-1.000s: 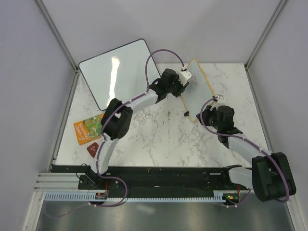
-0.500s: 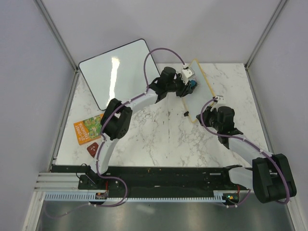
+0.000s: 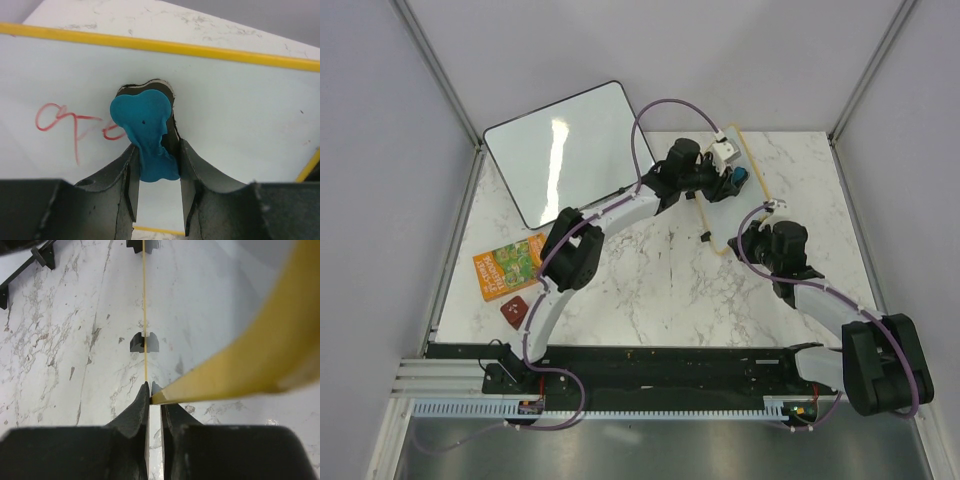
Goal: Erase the whiteboard
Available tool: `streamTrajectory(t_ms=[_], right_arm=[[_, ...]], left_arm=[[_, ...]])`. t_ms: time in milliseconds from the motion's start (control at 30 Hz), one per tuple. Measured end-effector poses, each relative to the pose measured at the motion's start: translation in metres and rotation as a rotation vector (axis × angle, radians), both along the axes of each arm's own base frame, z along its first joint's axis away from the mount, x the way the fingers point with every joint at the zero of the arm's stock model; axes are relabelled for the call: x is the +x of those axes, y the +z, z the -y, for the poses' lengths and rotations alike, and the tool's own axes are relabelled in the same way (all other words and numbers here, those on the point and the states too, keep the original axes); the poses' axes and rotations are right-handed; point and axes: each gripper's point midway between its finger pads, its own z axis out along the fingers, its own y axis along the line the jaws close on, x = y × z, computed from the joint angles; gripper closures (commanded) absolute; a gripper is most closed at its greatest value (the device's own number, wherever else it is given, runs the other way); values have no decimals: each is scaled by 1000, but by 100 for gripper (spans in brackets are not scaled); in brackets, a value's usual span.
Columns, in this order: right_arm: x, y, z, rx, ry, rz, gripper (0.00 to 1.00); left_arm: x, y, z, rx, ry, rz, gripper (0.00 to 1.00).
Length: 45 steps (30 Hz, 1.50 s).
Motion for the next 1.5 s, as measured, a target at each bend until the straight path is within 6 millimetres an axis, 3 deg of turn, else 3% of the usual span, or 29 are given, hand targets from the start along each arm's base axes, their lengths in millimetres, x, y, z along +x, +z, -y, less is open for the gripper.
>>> streamTrajectory(t_ms=[167, 333, 500, 600, 767, 1067, 1233, 1500], right_arm=[[0, -3, 2, 6, -14, -14, 100], [1, -2, 0, 6, -1, -7, 100], [3, -2, -2, 8, 11, 1, 100], [3, -2, -3, 11, 17, 4, 100], [3, -2, -3, 11, 18, 4, 100], [2, -2, -3, 12, 18, 0, 100], [1, -3, -2, 15, 13, -8, 100], [4, 0, -2, 15, 6, 8, 100]], left_arm=[[30, 11, 6, -40, 62, 17, 98], [70, 16, -6, -86, 149, 13, 98], [101, 3, -21, -100, 202, -11, 98], [109, -11, -30, -87, 208, -36, 98], [94, -15, -26, -93, 97, -61, 98], [44, -25, -17, -65, -109, -63, 98], [19, -19, -4, -41, -169, -21, 98], [26, -14, 2, -31, -114, -34, 98]])
